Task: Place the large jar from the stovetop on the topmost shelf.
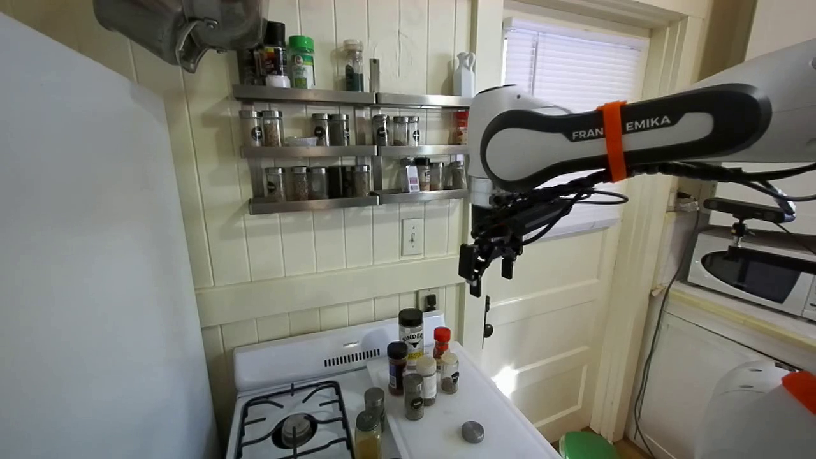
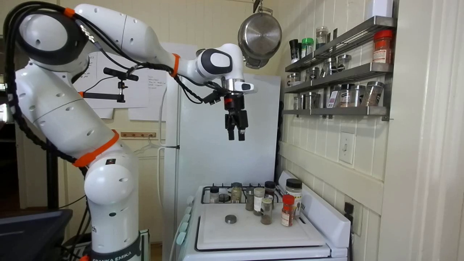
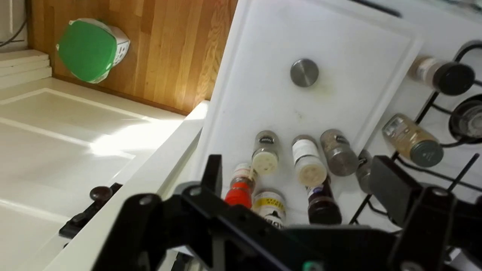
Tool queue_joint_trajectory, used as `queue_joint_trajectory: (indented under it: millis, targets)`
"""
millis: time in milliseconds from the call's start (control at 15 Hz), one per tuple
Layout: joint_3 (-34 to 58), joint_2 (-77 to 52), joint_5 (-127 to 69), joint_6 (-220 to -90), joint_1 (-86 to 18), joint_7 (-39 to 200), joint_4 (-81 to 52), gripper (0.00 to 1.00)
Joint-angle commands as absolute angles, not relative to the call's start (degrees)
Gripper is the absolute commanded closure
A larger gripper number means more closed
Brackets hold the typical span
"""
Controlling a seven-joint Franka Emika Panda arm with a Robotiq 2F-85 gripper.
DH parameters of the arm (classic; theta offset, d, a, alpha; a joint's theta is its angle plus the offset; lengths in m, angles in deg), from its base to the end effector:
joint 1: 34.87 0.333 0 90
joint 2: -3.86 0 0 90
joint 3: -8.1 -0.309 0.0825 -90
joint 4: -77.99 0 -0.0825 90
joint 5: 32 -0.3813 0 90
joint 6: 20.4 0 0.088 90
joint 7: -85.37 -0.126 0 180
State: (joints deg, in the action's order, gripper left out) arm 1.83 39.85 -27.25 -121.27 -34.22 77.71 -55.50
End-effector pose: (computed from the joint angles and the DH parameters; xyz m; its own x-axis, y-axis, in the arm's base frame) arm 0.3676 0.0415 0.5424 0.9972 -0.0134 0.0731 -0.0234 -0.9902 0.1373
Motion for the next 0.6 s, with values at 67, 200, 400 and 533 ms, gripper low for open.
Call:
queue_joint_trajectory:
  millis: [67,200,400,533]
  targets:
    - [4.15,35.59,-24.38,-136.09,-36.0,77.96,-56.55,0.0]
    - [5.32,33.07,-23.12,-143.9,-36.62,79.26,-57.23,0.0]
    - [7.52,27.95,-23.83,-152.97,-37.1,80.97,-57.33,0.0]
    - [9.47,24.35,-26.59,-156.95,-36.45,83.29,-57.12,0.0]
